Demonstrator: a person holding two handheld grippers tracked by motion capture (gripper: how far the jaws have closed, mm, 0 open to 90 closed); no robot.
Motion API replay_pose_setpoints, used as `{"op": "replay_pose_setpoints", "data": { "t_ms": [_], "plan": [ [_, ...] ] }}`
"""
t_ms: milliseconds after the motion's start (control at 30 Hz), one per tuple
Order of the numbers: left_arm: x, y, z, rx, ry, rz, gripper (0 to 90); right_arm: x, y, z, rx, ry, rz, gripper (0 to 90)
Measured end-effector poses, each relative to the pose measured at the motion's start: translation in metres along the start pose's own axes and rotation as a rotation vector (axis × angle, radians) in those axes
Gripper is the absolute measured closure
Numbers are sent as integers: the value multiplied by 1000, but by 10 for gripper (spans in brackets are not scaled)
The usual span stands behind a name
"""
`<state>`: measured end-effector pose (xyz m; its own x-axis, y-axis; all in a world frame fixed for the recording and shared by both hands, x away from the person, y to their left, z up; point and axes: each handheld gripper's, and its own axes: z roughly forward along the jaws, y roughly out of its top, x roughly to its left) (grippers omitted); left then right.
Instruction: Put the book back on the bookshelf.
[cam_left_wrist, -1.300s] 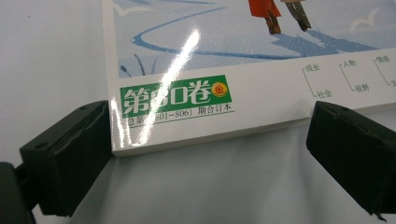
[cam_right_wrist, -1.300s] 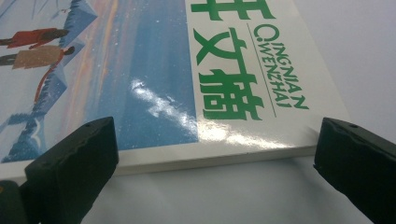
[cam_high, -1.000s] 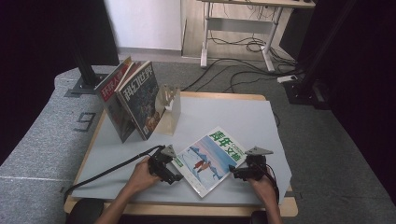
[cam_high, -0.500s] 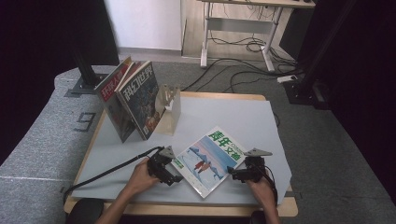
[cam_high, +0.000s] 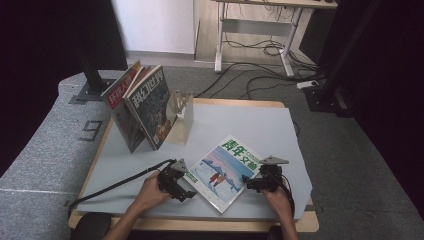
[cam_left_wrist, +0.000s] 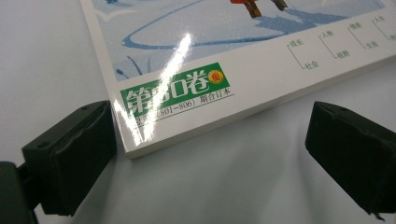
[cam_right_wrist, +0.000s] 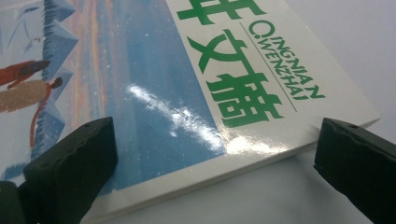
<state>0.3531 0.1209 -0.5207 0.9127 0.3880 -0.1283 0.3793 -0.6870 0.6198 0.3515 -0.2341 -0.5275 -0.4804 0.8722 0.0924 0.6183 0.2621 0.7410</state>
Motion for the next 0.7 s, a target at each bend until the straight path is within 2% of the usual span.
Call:
{"op": "replay_pose_setpoints", "data": {
  "t_ms": [300,700],
  "plan": [
    [-8,-2,-1,2,-12,6,14,-3,3,6,-15,-6,9,0],
    [-17,-5,-1,2,-41,11,12,2,0,2,16,29,18,0]
  ]
}}
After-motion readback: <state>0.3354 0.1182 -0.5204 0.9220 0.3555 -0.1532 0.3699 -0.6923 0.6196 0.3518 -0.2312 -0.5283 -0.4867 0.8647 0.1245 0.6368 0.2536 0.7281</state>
